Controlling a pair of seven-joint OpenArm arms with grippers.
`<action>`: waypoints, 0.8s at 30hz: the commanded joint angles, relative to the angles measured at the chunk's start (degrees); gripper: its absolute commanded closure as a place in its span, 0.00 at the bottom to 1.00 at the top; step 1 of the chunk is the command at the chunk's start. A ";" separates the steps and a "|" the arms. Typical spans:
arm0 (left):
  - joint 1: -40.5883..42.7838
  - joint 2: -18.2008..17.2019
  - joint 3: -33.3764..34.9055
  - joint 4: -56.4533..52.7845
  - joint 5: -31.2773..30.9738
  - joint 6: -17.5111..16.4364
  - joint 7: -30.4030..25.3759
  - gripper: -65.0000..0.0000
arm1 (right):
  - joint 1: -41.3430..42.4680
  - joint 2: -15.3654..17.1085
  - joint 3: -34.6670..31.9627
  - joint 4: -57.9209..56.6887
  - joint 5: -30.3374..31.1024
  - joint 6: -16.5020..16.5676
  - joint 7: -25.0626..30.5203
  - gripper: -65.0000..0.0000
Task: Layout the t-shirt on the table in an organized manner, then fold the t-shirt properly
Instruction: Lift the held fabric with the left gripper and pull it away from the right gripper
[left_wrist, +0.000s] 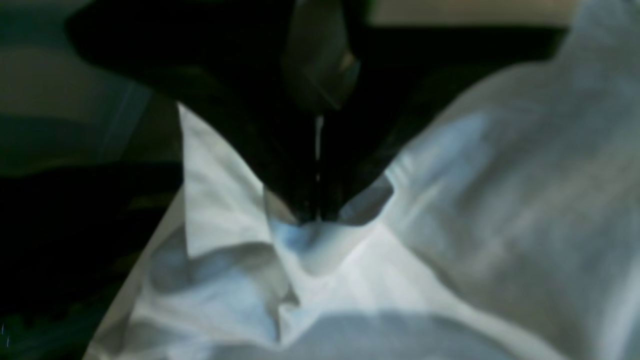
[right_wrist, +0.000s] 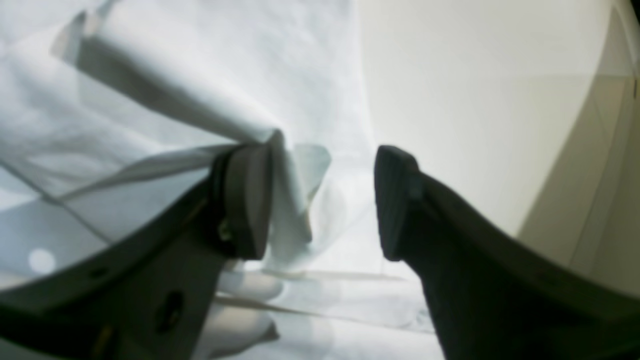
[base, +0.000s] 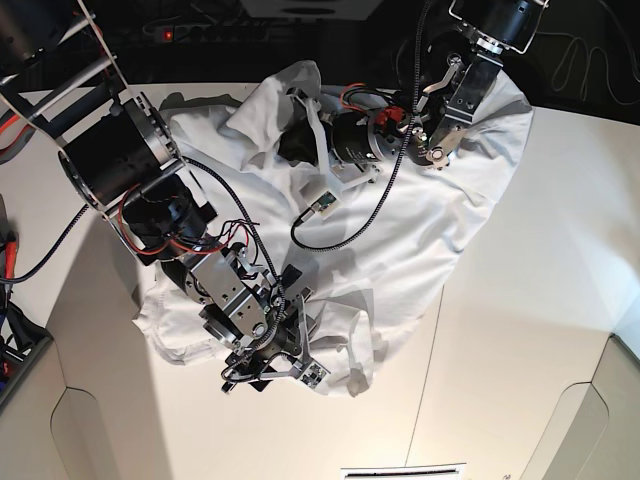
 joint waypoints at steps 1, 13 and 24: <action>-0.59 -0.07 0.28 0.79 0.26 -0.81 -0.02 0.96 | 2.19 -0.26 0.22 0.81 -0.13 -0.83 1.14 0.50; 0.66 -5.33 0.44 0.79 0.22 -7.97 3.56 0.96 | 2.19 0.02 0.22 0.81 -0.13 -0.79 1.14 0.50; 1.11 -7.37 0.44 0.79 -6.08 -7.97 6.91 0.96 | 2.16 0.35 0.22 0.81 -0.11 -0.46 -0.81 0.50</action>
